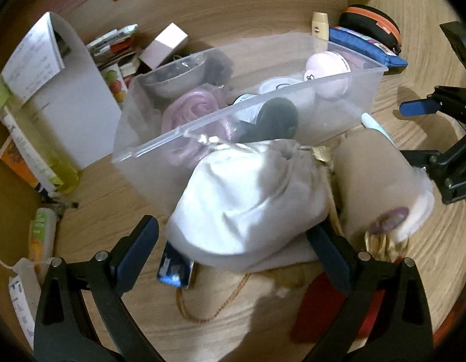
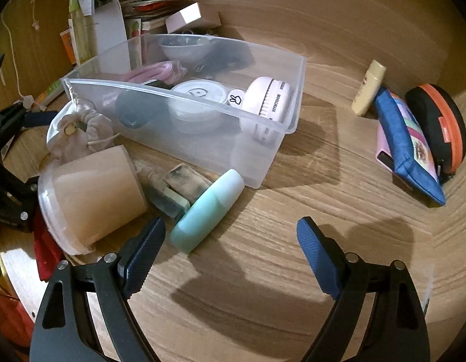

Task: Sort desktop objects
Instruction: 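Grasp the white drawstring bag with the left gripper while the right gripper grasps the mint-green tube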

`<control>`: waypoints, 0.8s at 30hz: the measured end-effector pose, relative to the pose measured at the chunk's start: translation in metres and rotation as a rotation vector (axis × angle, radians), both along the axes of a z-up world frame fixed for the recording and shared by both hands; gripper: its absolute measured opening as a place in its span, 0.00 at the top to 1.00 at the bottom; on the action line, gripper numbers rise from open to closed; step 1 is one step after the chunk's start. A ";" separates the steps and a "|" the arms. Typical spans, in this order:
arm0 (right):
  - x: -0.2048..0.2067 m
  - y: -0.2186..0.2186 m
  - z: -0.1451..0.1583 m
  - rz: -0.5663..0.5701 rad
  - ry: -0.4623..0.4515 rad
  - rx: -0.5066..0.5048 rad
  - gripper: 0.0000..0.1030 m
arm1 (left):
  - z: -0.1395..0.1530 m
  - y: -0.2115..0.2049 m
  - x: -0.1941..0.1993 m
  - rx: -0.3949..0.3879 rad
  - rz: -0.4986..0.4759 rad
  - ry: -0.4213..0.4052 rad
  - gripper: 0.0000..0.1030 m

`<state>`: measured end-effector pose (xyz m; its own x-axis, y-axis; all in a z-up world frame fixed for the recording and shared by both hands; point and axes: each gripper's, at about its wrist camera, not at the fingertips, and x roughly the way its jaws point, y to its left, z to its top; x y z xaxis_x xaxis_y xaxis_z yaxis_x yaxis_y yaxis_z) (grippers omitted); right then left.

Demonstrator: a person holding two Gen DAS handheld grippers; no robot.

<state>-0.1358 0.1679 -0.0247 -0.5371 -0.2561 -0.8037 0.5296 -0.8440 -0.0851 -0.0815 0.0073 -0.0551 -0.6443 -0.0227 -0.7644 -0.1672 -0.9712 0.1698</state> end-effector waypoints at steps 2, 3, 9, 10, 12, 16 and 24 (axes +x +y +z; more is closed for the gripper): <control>-0.004 -0.001 -0.002 0.005 -0.005 0.003 0.15 | 0.000 0.001 -0.006 0.019 -0.001 -0.007 0.03; -0.005 -0.001 -0.003 0.008 -0.005 0.003 0.15 | 0.000 0.002 -0.007 0.028 -0.001 -0.010 0.03; -0.005 0.009 -0.007 0.003 0.005 0.023 0.18 | -0.003 0.008 -0.017 0.075 0.005 -0.028 0.03; -0.005 0.012 -0.007 0.001 0.006 0.019 0.21 | -0.004 0.009 -0.018 0.083 0.009 -0.031 0.03; -0.006 0.017 -0.007 -0.003 -0.001 0.003 0.27 | -0.004 0.010 -0.020 0.094 0.023 -0.028 0.03; -0.014 0.018 -0.009 -0.003 -0.021 -0.039 0.42 | -0.005 0.016 -0.020 0.088 0.022 -0.020 0.03; -0.015 0.005 -0.010 0.036 -0.022 -0.081 0.69 | -0.003 0.019 -0.015 0.076 0.021 0.021 0.19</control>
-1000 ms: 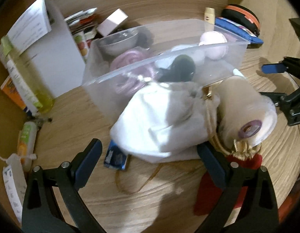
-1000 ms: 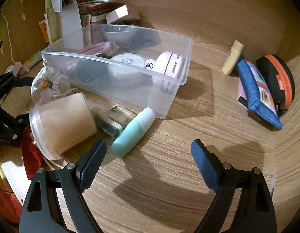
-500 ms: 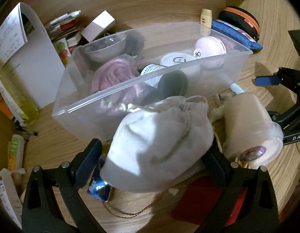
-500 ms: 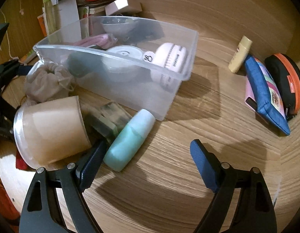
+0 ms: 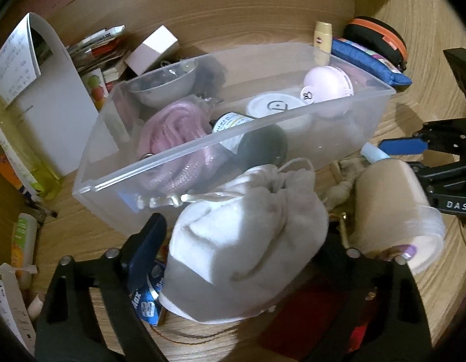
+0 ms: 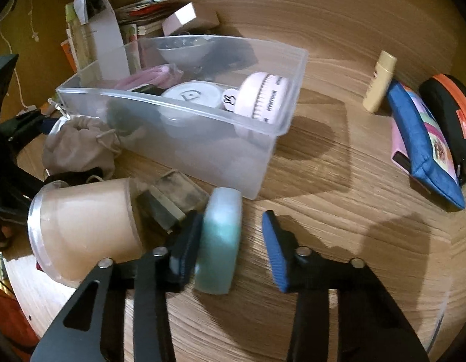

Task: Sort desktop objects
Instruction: 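Grasp the white drawstring bag with the left gripper while the right gripper grasps the mint-green tube, then lift and carry the white bag and mint-green tube toward the clear bin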

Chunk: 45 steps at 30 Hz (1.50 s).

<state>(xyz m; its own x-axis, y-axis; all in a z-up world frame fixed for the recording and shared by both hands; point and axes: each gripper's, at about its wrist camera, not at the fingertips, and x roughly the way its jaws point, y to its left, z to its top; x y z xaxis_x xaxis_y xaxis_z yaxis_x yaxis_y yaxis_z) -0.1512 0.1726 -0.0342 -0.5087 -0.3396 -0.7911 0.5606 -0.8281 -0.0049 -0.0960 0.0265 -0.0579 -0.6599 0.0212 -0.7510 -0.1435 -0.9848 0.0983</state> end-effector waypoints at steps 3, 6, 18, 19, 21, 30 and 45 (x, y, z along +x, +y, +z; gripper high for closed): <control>0.001 0.003 0.001 -0.001 -0.021 -0.033 0.78 | 0.000 0.000 0.001 0.013 -0.011 -0.007 0.30; 0.004 0.011 0.002 -0.012 -0.049 -0.076 0.78 | 0.001 0.000 0.003 0.025 -0.019 0.002 0.38; 0.011 0.043 0.025 -0.074 -0.008 -0.170 0.78 | 0.021 -0.023 0.027 0.150 0.030 0.090 0.49; 0.010 0.045 0.028 -0.075 -0.009 -0.180 0.78 | 0.023 -0.026 0.030 0.165 0.038 0.098 0.49; 0.009 0.047 0.032 -0.083 0.002 -0.187 0.78 | 0.026 -0.030 0.032 0.175 0.057 0.106 0.49; 0.012 0.048 0.054 -0.084 0.068 -0.217 0.78 | 0.046 -0.044 0.044 0.221 0.139 0.173 0.49; 0.010 0.035 0.082 -0.048 0.144 -0.266 0.78 | 0.094 -0.064 0.046 0.266 0.162 0.291 0.49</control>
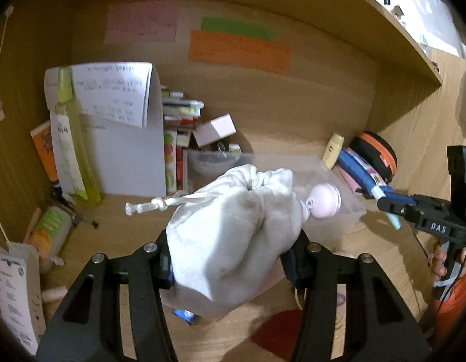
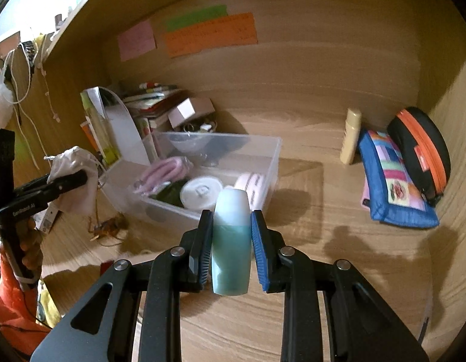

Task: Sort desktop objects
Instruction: 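Lift and carry the white bag and mint-green tube toward the clear bin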

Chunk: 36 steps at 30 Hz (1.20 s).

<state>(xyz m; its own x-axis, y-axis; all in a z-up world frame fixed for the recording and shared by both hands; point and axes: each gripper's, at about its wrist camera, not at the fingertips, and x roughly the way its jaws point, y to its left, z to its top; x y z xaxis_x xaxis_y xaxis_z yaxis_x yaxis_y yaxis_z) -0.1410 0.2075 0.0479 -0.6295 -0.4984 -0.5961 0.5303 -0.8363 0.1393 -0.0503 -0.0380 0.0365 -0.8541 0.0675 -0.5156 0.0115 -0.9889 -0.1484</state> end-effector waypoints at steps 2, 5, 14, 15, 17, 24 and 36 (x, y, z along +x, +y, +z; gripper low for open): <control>-0.003 -0.005 0.001 0.006 0.001 -0.002 0.78 | 0.005 -0.002 -0.003 -0.001 0.004 0.012 0.49; -0.007 -0.011 0.002 0.020 0.001 -0.008 0.78 | 0.013 -0.007 -0.008 0.014 0.002 0.030 0.49; -0.022 -0.029 0.010 0.049 0.014 -0.028 0.78 | 0.024 -0.018 -0.031 0.055 -0.009 0.047 0.49; -0.024 -0.031 0.011 0.052 0.014 -0.028 0.78 | 0.024 -0.018 -0.034 0.053 -0.006 0.045 0.49; -0.027 -0.035 0.012 0.057 0.016 -0.027 0.78 | 0.024 -0.019 -0.041 0.048 -0.005 0.041 0.49; -0.037 -0.046 0.009 0.073 0.001 -0.023 0.78 | 0.012 -0.019 -0.065 0.054 -0.016 -0.005 0.49; -0.072 -0.078 -0.025 0.112 -0.109 0.048 0.78 | -0.022 -0.003 -0.092 -0.023 -0.062 -0.096 0.49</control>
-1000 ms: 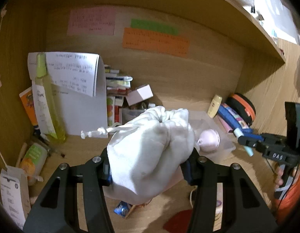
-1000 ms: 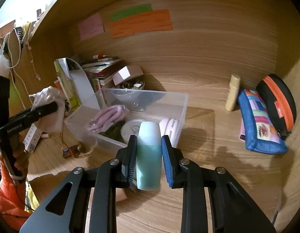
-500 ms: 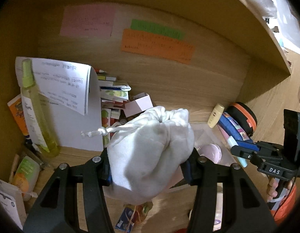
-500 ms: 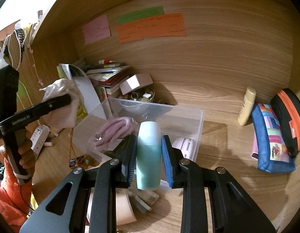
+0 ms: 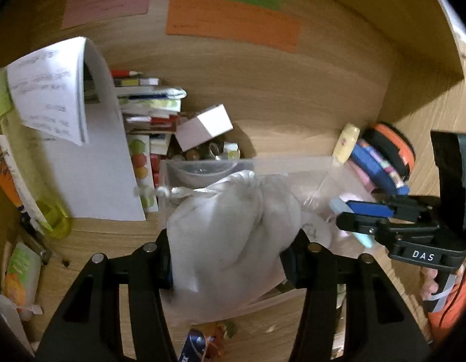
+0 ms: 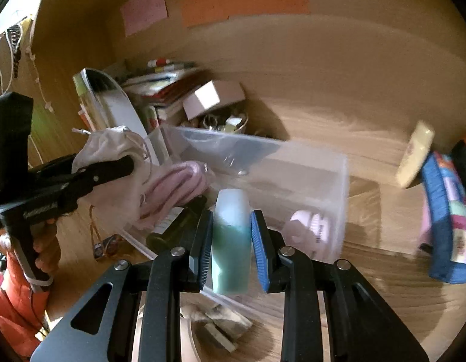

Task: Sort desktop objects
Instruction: 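Lift and carry the white bag and mint-green tube toward the clear bin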

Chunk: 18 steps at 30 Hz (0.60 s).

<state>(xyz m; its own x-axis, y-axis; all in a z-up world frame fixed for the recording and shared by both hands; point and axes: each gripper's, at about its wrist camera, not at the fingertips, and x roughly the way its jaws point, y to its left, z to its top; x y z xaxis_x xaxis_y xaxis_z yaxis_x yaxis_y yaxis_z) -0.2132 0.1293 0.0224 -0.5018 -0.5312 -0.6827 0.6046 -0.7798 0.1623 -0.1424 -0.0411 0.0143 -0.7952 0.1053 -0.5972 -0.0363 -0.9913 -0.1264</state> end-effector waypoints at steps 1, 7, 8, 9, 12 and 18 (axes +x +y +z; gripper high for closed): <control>-0.001 -0.003 -0.003 0.002 -0.006 0.001 0.78 | -0.003 0.002 -0.002 -0.015 -0.002 -0.010 0.49; -0.001 -0.007 -0.012 0.006 -0.016 0.015 0.78 | -0.011 0.015 -0.005 -0.088 -0.010 -0.030 0.49; -0.001 -0.007 -0.013 0.008 -0.017 0.016 0.78 | -0.012 0.016 -0.004 -0.097 -0.009 -0.030 0.49; -0.001 -0.008 -0.013 0.008 -0.017 0.017 0.78 | -0.013 0.017 -0.004 -0.104 -0.011 -0.030 0.49; -0.001 -0.009 -0.017 0.013 -0.018 0.030 0.78 | -0.016 0.021 -0.004 -0.123 -0.018 -0.035 0.48; -0.001 -0.006 -0.017 0.005 -0.010 0.021 0.78 | -0.023 0.029 -0.006 -0.171 -0.029 -0.040 0.40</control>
<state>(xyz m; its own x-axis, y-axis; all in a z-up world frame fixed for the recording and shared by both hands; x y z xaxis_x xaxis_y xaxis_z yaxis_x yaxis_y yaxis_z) -0.2141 0.1234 0.0054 -0.4920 -0.5193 -0.6988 0.6073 -0.7798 0.1520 -0.1484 -0.0118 -0.0082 -0.7685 0.0218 -0.6395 -0.0636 -0.9971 0.0423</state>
